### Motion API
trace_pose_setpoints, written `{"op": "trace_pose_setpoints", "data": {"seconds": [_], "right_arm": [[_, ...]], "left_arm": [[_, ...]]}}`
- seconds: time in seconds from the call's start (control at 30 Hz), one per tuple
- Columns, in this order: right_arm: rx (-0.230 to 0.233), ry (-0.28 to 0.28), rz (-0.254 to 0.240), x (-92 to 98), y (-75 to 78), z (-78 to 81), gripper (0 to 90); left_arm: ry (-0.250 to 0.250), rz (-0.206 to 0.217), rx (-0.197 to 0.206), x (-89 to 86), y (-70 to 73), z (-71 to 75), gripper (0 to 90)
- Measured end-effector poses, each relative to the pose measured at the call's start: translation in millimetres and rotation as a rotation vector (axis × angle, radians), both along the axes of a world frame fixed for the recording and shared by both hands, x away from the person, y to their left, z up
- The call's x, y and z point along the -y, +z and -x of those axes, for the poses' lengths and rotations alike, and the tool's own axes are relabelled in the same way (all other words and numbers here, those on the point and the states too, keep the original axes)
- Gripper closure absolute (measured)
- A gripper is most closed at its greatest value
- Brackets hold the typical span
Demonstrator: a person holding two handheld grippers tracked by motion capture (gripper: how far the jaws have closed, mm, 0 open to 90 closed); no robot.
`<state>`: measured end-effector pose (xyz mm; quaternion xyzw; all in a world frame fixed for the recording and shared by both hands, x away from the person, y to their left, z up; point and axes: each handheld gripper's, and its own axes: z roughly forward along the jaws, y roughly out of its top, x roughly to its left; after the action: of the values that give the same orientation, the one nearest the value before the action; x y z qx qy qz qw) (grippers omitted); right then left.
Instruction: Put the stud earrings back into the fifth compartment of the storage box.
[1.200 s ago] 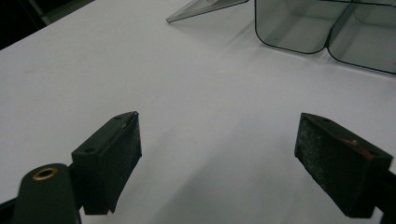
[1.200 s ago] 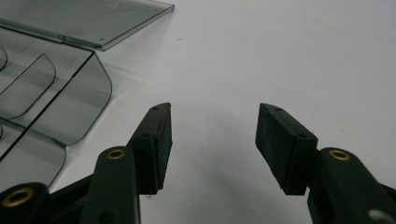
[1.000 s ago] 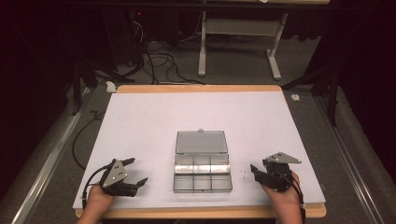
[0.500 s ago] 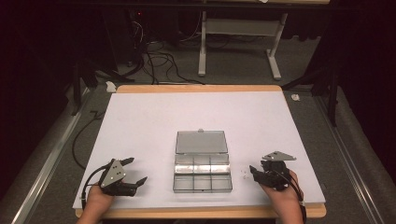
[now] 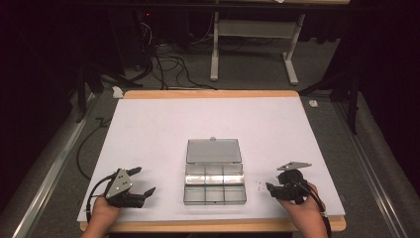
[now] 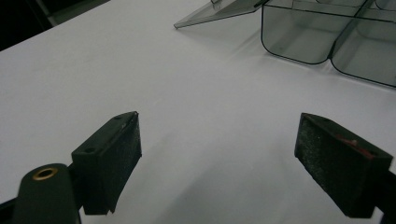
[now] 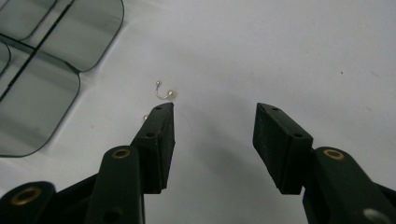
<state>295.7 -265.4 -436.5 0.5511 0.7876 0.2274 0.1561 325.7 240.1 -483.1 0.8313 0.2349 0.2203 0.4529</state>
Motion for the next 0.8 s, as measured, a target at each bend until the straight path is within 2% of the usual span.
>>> {"op": "trace_pose_setpoints", "data": {"seconds": [0.17,0.27,0.33,0.47,0.8], "right_arm": [[-0.046,0.017,0.001,-1.5,1.0,-3.1,50.4],[-0.079,0.031,0.014,-2.2,-0.1,-5.7,51.1],[-0.100,0.028,0.029,-3.8,-0.8,-6.6,51.1],[-0.131,0.039,0.034,-5.9,-2.2,-8.3,51.3],[-0.207,0.089,0.064,-11.5,2.9,-14.3,55.6]], "left_arm": [[0.003,-0.002,-0.008,0.2,0.0,-0.9,15.0],[-0.004,-0.007,0.002,0.7,-0.1,0.4,15.0],[-0.002,-0.009,-0.005,0.8,0.0,-0.2,15.0],[-0.006,-0.014,0.004,1.1,-0.1,0.6,15.0],[-0.003,-0.022,-0.011,2.2,-0.3,-0.7,15.0]]}}
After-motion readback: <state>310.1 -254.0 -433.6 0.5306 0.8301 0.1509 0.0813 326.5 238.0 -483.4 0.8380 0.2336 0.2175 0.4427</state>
